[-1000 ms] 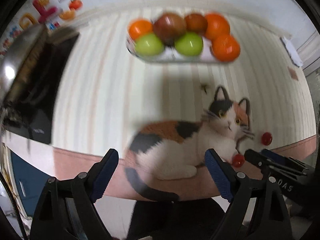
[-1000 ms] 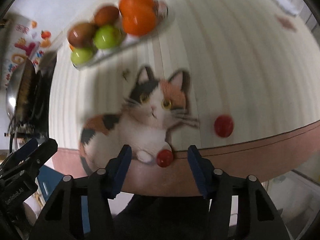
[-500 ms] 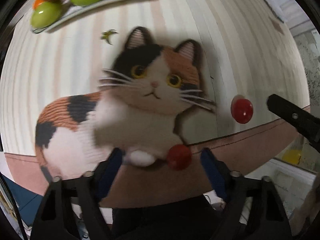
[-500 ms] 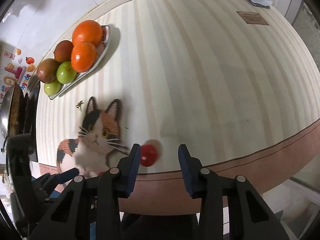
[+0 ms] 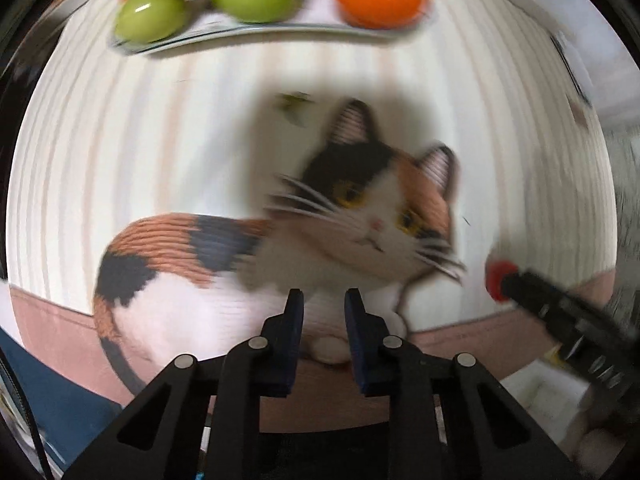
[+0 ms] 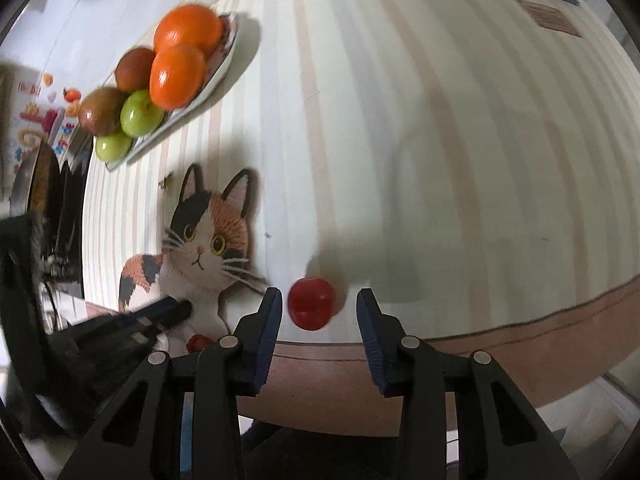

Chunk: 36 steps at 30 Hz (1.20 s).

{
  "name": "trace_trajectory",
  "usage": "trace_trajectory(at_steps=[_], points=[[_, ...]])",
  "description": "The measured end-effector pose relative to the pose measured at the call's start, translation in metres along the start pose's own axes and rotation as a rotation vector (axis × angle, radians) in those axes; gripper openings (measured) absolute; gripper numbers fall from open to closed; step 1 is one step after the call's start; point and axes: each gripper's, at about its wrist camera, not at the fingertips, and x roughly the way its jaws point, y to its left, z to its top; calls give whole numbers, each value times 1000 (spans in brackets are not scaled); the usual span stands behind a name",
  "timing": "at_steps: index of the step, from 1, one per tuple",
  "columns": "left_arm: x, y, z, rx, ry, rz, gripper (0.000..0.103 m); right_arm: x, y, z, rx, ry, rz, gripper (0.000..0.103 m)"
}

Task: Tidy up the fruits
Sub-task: 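Grasp a cherry tomato with the left tool while the right tool grasps another cherry tomato, then carry the cherry tomato with the left tool while the right tool carries its tomato to the plate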

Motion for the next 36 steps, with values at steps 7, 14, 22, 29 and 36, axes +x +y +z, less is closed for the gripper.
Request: trace_trajectory(at_steps=[7, 14, 22, 29, 36], points=[[-11, 32, 5, -79, 91, -133, 32, 15, 18, -3, -57, 12, -32, 30], [-6, 14, -12, 21, 206, -162, 47, 12, 29, -4, -76, 1, -34, 29], [7, -11, -10, 127, 212, -73, 35, 6, 30, -3, -71, -13, -49, 30], [3, -39, -8, 156, 181, -64, 24, 0, 22, -2, -53, -26, -54, 30], [-54, -20, 36, 92, 47, -114, 24, -14, 27, 12, -53, -61, -19, 30]])
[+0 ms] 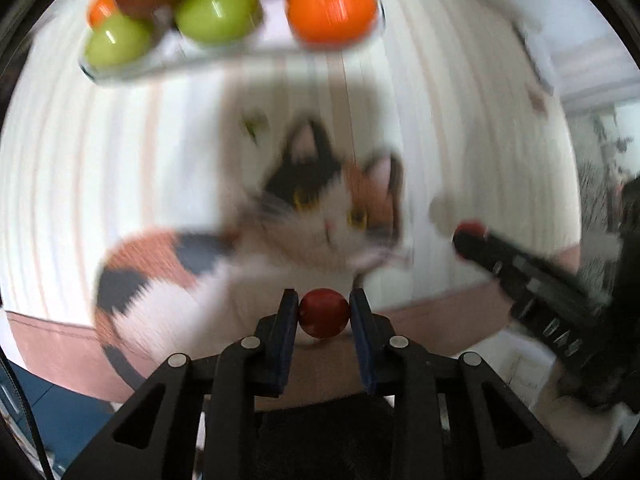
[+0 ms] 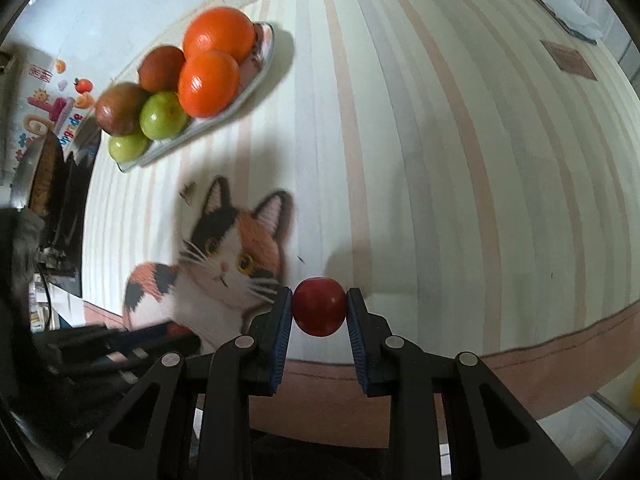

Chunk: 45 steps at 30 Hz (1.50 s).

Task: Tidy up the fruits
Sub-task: 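Carry the cherry tomato with the left tool while the right tool carries its tomato to the plate, then open both tools to drop the tomatoes on the plate and withdraw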

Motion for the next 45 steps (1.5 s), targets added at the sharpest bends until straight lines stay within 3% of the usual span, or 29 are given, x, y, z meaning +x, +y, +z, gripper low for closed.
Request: trace_trajectory(at_steps=[5, 9, 18, 26, 31, 35, 41, 45], points=[[-49, 16, 41, -60, -130, -18, 24, -14, 15, 30, -19, -46, 52, 30], [-60, 47, 54, -109, -211, -1, 24, -25, 40, 60, -67, -86, 100, 30], [-39, 101, 61, -276, -261, -25, 24, 0, 107, 103, -187, -101, 186, 30], [-28, 111, 72, -301, -267, -67, 24, 35, 138, 111, -284, -75, 135, 29], [-49, 100, 73, -296, -301, -127, 24, 7, 128, 117, -252, -125, 160, 30], [-67, 75, 95, -246, -334, -153, 24, -16, 102, 136, -181, -169, 176, 30], [-53, 47, 143, -177, -282, -134, 24, -2, 59, 180, -29, -133, 235, 30], [-40, 38, 158, -142, -248, -99, 24, 14, 38, 192, 30, -102, 250, 30]])
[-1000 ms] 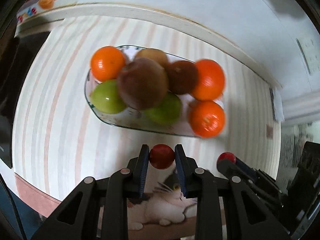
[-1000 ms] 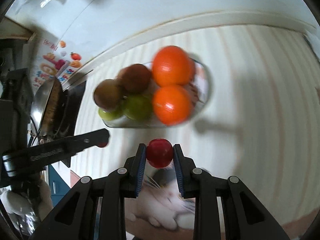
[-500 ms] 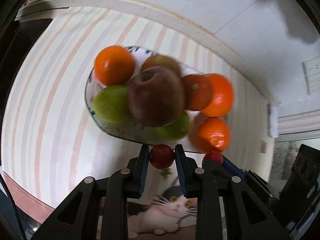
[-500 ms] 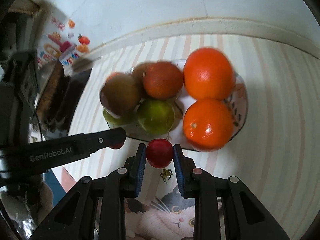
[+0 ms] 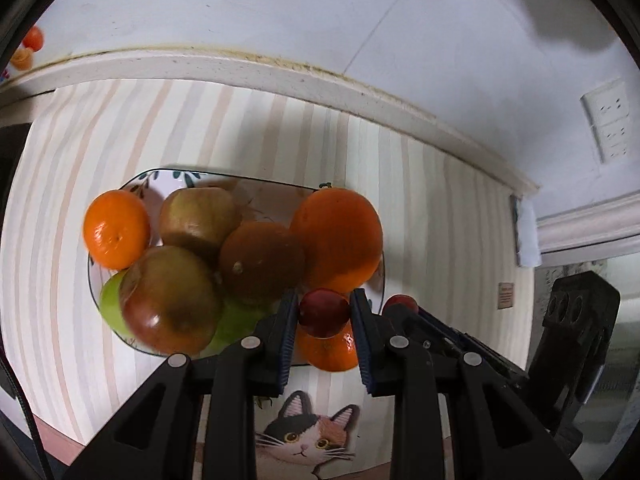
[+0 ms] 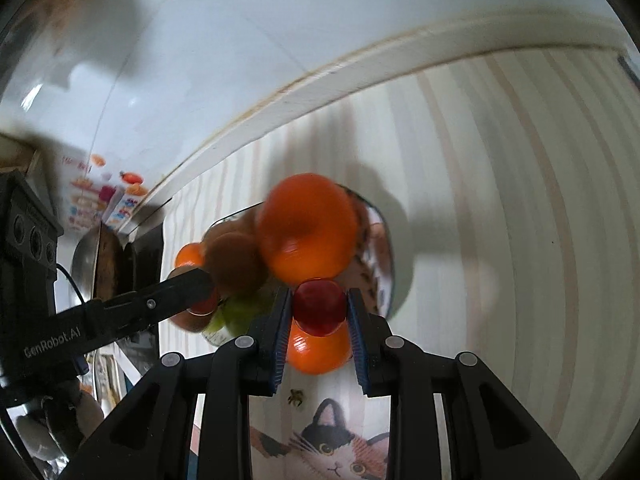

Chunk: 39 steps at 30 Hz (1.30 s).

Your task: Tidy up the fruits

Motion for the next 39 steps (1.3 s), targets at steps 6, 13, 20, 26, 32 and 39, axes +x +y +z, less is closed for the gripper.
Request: trace_trajectory(at_steps=[6, 13, 20, 26, 32, 39], points=[[15, 0, -7, 3, 46, 13, 24, 15, -16, 2, 29, 26, -8, 30], [29, 5, -22, -11, 90, 58, 24, 22, -22, 6, 43, 29, -14, 30], [31, 9, -22, -41, 96, 102, 32, 26, -24, 10, 63, 54, -27, 43], [7, 11, -25, -30, 31, 119, 52, 12, -27, 5, 69, 48, -77, 68], [-20, 21, -52, -5, -35, 207, 85, -19, -3, -11, -65, -4, -272, 94], [-48, 32, -82, -9, -112, 303, 93, -45, 39, -43, -200, -51, -367, 98]])
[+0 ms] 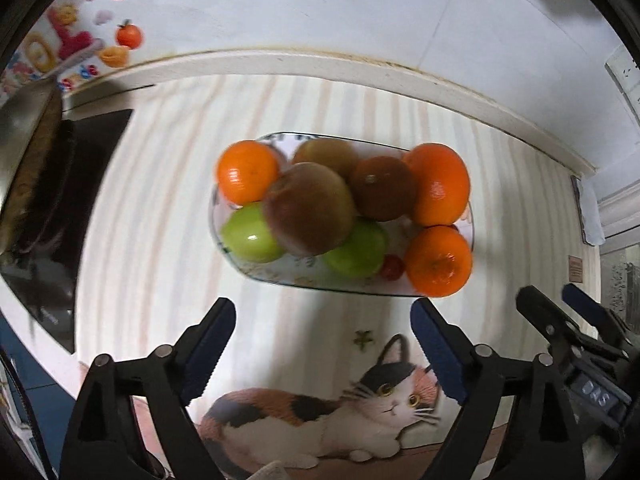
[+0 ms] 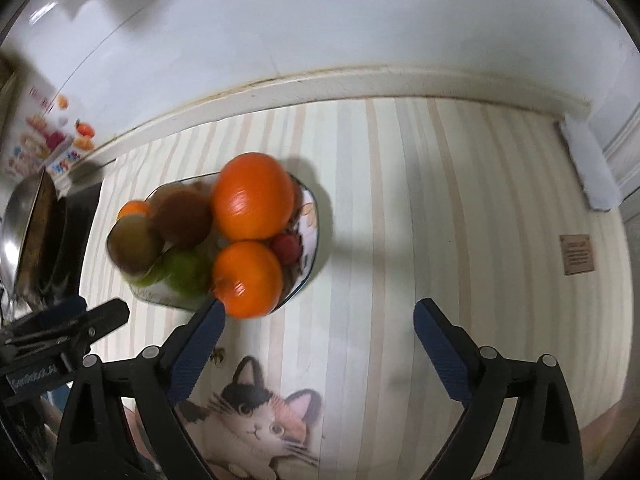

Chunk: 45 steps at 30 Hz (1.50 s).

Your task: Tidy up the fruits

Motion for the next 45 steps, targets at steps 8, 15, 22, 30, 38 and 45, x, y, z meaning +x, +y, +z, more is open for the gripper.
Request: trace_trajectory(at_steps=[8, 15, 22, 30, 38, 45], points=[[-41, 15, -21, 0, -82, 38, 94, -52, 23, -20, -32, -79, -28, 98], [-100, 27, -55, 26, -182, 29, 94, -105, 39, -46, -12, -153, -54, 98], [-169, 44, -107, 71, -295, 16, 94, -186, 63, -103, 1, -253, -77, 98], [-234, 61, -175, 118, -406, -27, 94, -275, 87, -185, 8, -357, -103, 99], [-270, 61, -216, 110, -448, -52, 94, -334, 97, -238, -5, -428, -89, 99], [-290, 50, -230, 82, -506, -40, 94, -364, 87, -254, -25, -456, -48, 99]])
